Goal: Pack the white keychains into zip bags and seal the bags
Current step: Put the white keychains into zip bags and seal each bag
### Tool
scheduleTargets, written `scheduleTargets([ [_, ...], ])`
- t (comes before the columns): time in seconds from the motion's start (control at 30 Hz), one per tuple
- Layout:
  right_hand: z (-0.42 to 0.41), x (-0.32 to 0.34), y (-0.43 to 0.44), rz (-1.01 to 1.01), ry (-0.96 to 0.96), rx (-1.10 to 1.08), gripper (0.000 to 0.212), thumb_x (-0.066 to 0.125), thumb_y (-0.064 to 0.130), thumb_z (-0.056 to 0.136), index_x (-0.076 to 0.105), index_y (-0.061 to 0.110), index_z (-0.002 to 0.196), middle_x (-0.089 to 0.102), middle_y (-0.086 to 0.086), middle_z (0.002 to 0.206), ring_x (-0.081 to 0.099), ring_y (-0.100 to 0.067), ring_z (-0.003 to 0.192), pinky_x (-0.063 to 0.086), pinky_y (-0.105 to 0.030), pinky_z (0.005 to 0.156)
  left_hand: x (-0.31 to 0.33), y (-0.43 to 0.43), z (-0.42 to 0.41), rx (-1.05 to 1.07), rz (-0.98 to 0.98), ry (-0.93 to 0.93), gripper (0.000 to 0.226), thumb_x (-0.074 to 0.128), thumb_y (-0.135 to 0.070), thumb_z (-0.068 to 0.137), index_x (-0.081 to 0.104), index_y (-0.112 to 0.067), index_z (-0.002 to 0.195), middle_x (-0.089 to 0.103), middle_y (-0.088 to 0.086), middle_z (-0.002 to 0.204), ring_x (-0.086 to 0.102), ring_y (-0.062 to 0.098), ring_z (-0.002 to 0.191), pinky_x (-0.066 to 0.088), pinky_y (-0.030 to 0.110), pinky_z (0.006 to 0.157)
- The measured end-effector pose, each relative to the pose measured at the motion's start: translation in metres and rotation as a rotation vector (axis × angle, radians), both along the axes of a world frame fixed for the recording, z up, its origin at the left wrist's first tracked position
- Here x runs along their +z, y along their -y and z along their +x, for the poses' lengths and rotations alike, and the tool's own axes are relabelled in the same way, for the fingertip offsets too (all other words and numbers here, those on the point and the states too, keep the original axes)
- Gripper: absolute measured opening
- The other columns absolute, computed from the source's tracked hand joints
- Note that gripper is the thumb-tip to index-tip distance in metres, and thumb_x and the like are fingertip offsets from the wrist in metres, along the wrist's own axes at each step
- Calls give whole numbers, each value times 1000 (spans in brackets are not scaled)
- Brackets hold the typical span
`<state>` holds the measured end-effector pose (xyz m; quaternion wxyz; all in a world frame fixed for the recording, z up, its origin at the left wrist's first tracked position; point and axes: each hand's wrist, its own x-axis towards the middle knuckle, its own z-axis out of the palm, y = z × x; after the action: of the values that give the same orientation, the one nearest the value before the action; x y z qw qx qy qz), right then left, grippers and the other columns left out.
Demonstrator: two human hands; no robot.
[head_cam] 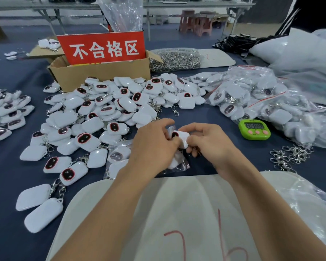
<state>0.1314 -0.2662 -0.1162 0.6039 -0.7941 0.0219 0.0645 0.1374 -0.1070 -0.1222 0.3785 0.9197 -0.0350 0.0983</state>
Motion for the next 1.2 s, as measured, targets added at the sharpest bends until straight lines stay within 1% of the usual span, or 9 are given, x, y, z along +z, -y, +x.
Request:
scheduleTargets([
  [0.07, -1, -1, 0, -10, 11, -25, 37, 52, -5, 88, 78, 21, 93, 71, -21, 76, 54, -17, 60, 48, -28, 61, 1, -1, 0, 15, -31, 5, 46, 74, -23, 82, 68, -38, 126, 65, -18, 69, 59, -4, 72, 39, 8, 67],
  [0.27, -7, 2, -16, 19, 78, -70, 24, 67, 3, 86, 79, 22, 78, 72, 1, 63, 55, -9, 50, 47, -21, 52, 20, 3, -5, 36, -281, 84, 48, 67, -10, 78, 73, -37, 117, 68, -17, 69, 58, -1, 61, 43, 10, 63],
  [0.37, -7, -2, -25, -167, 137, -23, 31, 63, 6, 91, 75, 24, 69, 71, 17, 61, 63, -12, 62, 52, -26, 59, 25, 9, -9, -65, -347, 81, 49, 69, -4, 76, 75, -37, 111, 66, -11, 65, 53, 0, 54, 40, 8, 58],
  [0.47, -5, -2, -26, -341, 127, 59, 40, 58, 10, 88, 66, 32, 55, 62, 19, 50, 56, -7, 55, 48, -26, 57, 26, 8, -10, -86, -350, 60, 43, 68, -7, 77, 77, -37, 107, 67, -10, 62, 55, -1, 53, 41, 7, 57],
  [0.63, 1, -1, -3, -126, 200, -267, 38, 61, 11, 85, 78, 43, 75, 74, 16, 66, 52, 0, 48, 42, -15, 51, 30, -23, 4, 102, -477, 31, 31, 62, -13, 89, 78, -37, 99, 74, -8, 67, 57, 2, 50, 49, 17, 48],
  [0.8, 8, -12, 4, -174, 162, -431, 30, 60, 10, 90, 78, 33, 84, 74, 23, 72, 64, 12, 66, 40, -2, 50, 31, -54, 14, 261, -499, 37, 31, 60, -13, 82, 78, -37, 90, 75, -7, 68, 56, 3, 52, 50, 21, 52],
  [0.97, 10, -13, -5, -371, 176, -222, 32, 61, 13, 91, 76, 35, 109, 72, 20, 99, 60, 19, 80, 41, 2, 65, 27, -56, 15, 235, -482, -6, 31, 60, -10, 82, 79, -35, 86, 75, -5, 68, 58, 7, 57, 54, 30, 62],
  [1.1, 4, -8, -9, -612, 253, 22, 22, 72, 29, 90, 76, 40, 109, 67, 19, 92, 56, -10, 104, 43, -30, 98, 25, -58, 15, 172, -395, -57, 27, 67, -13, 81, 80, -36, 84, 74, -14, 69, 62, -2, 57, 51, 24, 62],
  [1.2, 2, -6, -8, -591, 276, 166, 26, 76, 28, 87, 75, 38, 111, 69, 10, 116, 51, -9, 118, 38, -28, 101, 21, -54, 15, 22, -251, -168, 24, 72, -15, 83, 80, -38, 82, 75, -20, 72, 66, -5, 62, 47, 17, 62],
])
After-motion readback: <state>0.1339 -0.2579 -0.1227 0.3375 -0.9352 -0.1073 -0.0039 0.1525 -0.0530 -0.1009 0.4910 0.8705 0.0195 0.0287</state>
